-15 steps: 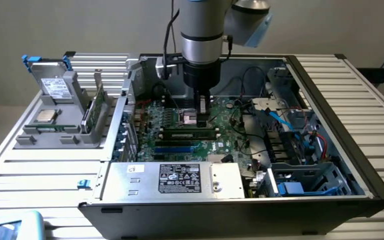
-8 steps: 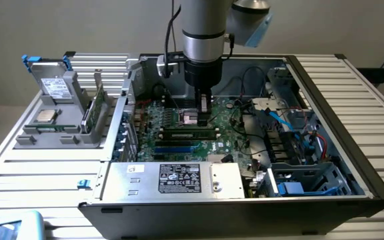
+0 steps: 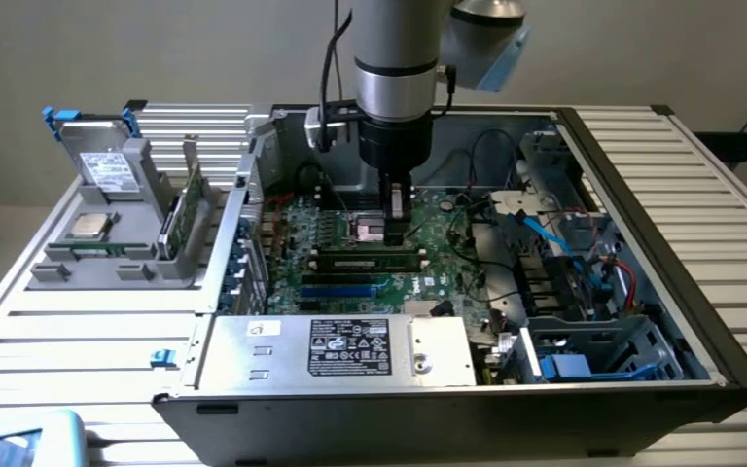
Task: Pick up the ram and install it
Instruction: 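Press down the ram until it locks into place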
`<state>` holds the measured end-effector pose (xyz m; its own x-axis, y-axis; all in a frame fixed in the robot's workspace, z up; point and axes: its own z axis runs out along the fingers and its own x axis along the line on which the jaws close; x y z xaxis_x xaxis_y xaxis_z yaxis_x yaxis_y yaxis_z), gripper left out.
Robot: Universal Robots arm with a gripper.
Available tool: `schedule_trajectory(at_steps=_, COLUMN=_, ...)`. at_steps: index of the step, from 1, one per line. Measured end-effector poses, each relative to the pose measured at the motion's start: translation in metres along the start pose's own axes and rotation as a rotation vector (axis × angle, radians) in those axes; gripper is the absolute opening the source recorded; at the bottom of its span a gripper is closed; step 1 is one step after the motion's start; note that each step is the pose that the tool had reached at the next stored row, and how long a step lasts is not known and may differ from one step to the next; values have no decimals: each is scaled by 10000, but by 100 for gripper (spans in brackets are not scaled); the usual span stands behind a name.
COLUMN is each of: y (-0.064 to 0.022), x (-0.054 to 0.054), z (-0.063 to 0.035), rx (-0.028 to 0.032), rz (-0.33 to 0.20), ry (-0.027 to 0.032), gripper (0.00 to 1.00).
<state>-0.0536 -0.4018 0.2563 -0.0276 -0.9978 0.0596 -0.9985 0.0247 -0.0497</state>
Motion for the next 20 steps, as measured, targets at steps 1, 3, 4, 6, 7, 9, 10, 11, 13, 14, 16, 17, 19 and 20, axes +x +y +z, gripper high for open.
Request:
schedule_trajectory(at_steps=1, y=0, x=0, z=0, rx=0, rz=0, ry=1, gripper=22)
schedule_trajectory(at_steps=3, y=0, x=0, z=0, rx=0, rz=0, ry=0, gripper=19)
schedule_trajectory(at_steps=4, y=0, x=0, z=0, rx=0, rz=0, ry=0, gripper=13)
schedule_trajectory(at_steps=6, y=0, x=0, z=0, rx=0, rz=0, ry=0, gripper=11)
schedule_trajectory(at_steps=7, y=0, x=0, z=0, rx=-1, rz=0, ry=1, gripper=11)
schedule_trajectory(at_steps=9, y=-14, x=0, z=6, rx=-24, rz=-3, ry=1, gripper=11)
schedule_trajectory(at_steps=10, y=-32, x=-2, z=12, rx=-52, rz=-4, ry=1, gripper=11)
schedule_trajectory(at_steps=11, y=-49, x=-2, z=18, rx=-73, rz=-5, ry=2, gripper=11)
schedule_trajectory(at_steps=13, y=-70, x=-3, z=32, rx=-161, rz=-10, ry=2, gripper=11)
schedule_trajectory(at_steps=14, y=-78, x=-4, z=38, rx=-226, rz=-14, ry=2, gripper=11)
schedule_trajectory(at_steps=16, y=-81, x=-5, z=53, rx=-298, rz=-17, ry=-18, gripper=11)
schedule_trajectory(at_steps=17, y=-81, x=-6, z=63, rx=-300, rz=-15, ry=-35, gripper=11)
schedule_trajectory(at_steps=19, y=-80, x=-7, z=88, rx=-302, rz=-13, ry=-87, gripper=11)
schedule_trajectory(at_steps=20, y=-79, x=-8, z=103, rx=-302, rz=-9, ry=-105, gripper=11)
